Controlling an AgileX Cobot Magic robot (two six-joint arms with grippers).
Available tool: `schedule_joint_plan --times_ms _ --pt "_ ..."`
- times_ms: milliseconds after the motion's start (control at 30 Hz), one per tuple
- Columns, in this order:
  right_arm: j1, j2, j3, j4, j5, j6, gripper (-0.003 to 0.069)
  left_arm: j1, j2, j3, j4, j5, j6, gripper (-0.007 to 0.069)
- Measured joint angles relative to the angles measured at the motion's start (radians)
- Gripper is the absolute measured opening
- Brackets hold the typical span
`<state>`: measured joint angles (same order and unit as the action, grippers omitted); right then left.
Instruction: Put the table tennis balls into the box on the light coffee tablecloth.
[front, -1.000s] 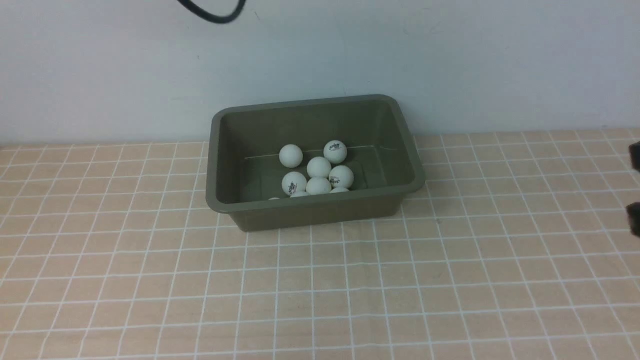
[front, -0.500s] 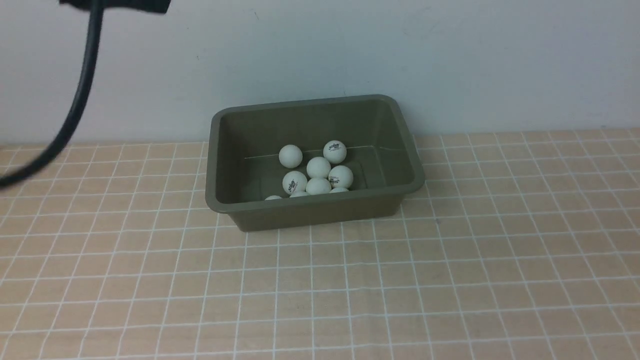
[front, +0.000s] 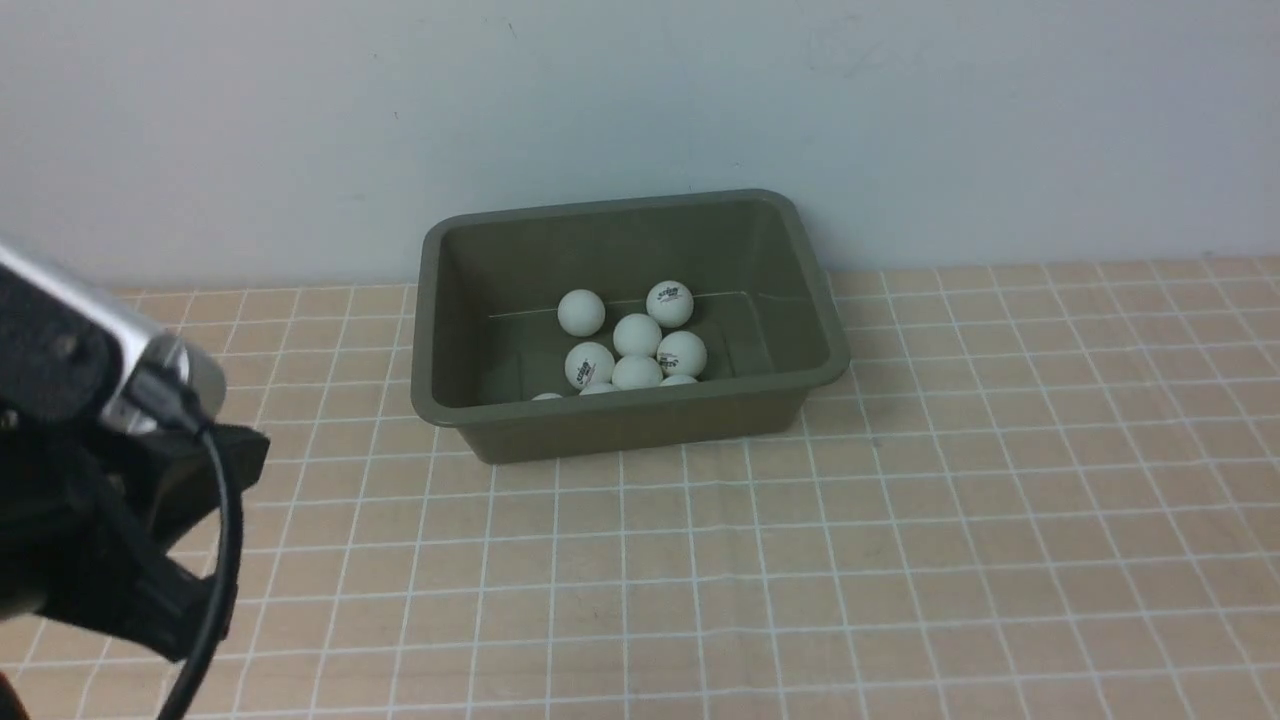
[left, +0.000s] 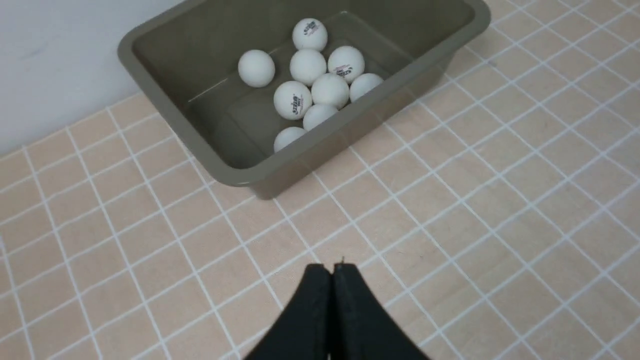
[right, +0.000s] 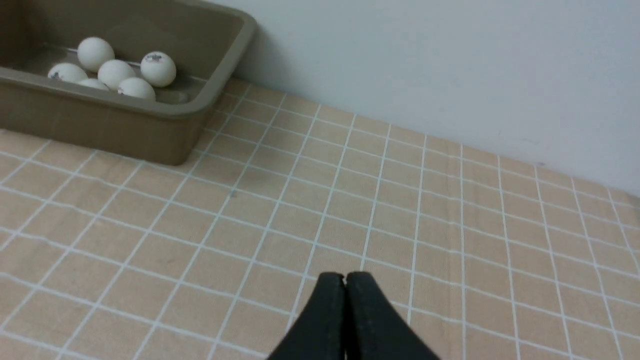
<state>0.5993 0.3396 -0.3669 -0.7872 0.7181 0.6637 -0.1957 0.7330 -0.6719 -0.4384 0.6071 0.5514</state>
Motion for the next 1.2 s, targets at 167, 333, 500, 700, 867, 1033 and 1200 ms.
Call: schedule_joint_plan --times_ms 167,333,500,700,867,1033,1200 --pt "0.0 0.0 0.0 -0.023 0.001 0.011 -0.0018 0.0 -0.078 0.08 -0.034 -0.068 0.001 -0.0069" --pt "0.0 0.0 0.0 -0.025 0.007 0.016 -0.0018 0.0 -0.123 0.087 -0.062 -0.067 0.001 -0.0069" --pt "0.0 0.0 0.0 -0.025 0.007 0.018 -0.0018 0.0 -0.123 0.089 -0.066 -0.066 0.001 -0.0069" --pt "0.0 0.0 0.0 -0.025 0.007 0.018 -0.0018 0.0 -0.123 0.091 -0.066 -0.066 0.001 -0.0069" --pt "0.0 0.0 0.0 -0.025 0.008 0.018 -0.0018 0.013 -0.151 0.099 -0.016 -0.067 0.046 -0.0069" --pt "0.0 0.0 0.0 -0.025 0.008 0.018 -0.0018 0.157 -0.329 0.213 0.03 -0.108 0.067 -0.0069" --pt "0.0 0.0 0.0 -0.025 0.008 0.018 -0.0018 0.299 -0.535 0.374 0.023 -0.213 0.069 -0.0069"
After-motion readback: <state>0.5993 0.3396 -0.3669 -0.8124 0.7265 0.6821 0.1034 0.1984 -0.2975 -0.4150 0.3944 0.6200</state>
